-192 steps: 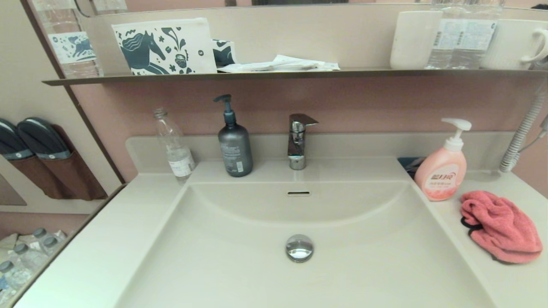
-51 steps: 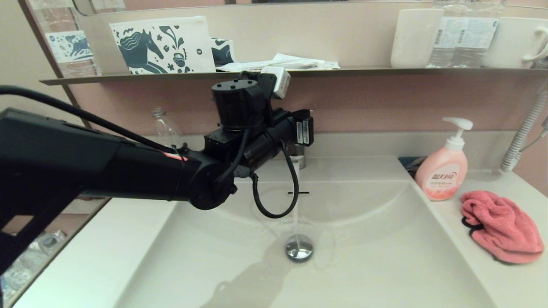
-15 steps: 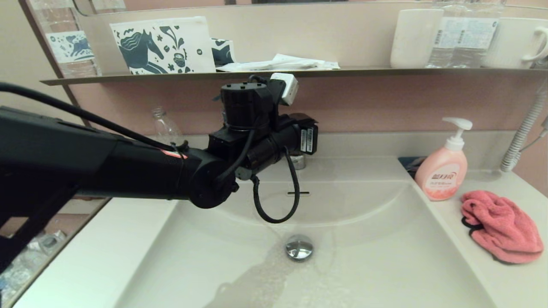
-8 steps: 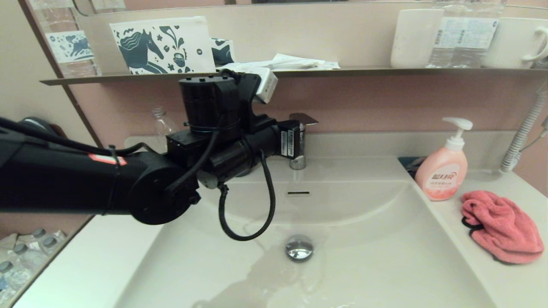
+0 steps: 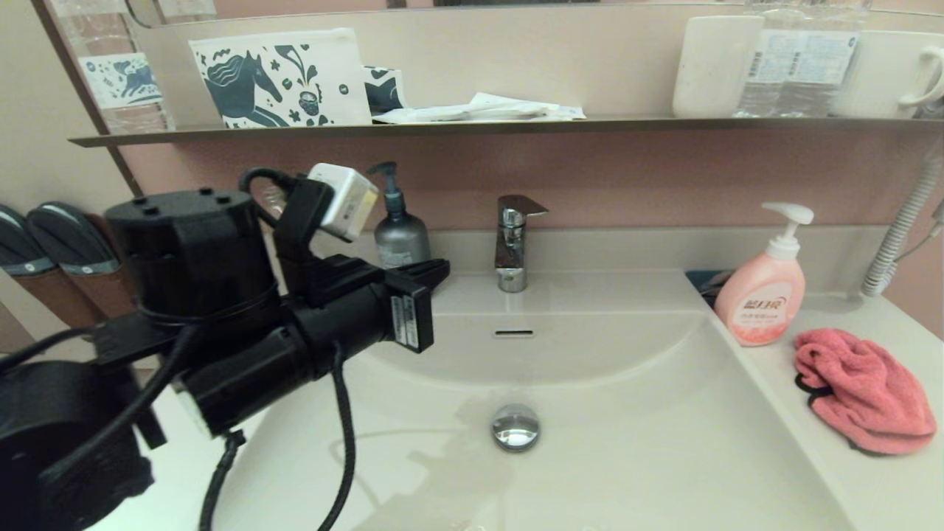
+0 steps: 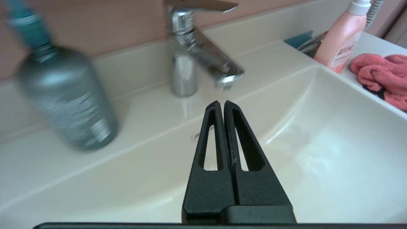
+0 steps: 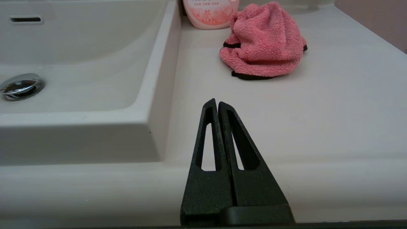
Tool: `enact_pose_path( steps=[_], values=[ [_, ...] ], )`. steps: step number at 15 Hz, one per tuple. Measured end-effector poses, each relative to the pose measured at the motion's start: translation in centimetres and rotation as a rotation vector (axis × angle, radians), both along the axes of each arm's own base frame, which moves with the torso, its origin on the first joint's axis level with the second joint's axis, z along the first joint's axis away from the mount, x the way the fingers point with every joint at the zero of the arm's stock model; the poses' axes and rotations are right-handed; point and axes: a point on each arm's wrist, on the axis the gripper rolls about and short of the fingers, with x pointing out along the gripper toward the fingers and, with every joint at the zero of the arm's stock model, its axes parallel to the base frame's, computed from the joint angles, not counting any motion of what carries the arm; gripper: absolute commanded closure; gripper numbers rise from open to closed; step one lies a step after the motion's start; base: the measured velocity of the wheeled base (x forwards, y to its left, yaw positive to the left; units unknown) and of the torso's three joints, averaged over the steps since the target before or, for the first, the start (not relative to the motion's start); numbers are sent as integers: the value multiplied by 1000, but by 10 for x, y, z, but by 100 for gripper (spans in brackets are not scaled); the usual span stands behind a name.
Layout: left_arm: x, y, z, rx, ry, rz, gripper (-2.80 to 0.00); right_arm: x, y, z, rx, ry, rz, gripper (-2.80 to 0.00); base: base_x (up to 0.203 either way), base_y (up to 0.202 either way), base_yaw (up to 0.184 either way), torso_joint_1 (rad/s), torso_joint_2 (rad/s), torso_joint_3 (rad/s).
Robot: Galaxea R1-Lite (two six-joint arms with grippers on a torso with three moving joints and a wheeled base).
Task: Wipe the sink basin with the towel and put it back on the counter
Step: Pick up the cloth
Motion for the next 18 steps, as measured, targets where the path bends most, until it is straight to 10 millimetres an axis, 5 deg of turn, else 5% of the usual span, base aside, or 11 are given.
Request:
enact_pose_path(
  steps=[7, 10, 18],
  values=[
    [-24, 96, 19, -61, -105, 318, 0, 0, 0, 0, 0, 0, 0, 0, 0, 0, 0, 0, 0, 0],
    [-54, 127, 24, -90, -177, 437, 0, 0, 0, 0, 0, 0, 0, 0, 0, 0, 0, 0, 0, 0],
    [-139, 158, -32, -86, -212, 578, 0, 0, 0, 0, 0, 0, 0, 0, 0, 0, 0, 0, 0, 0]
  ],
)
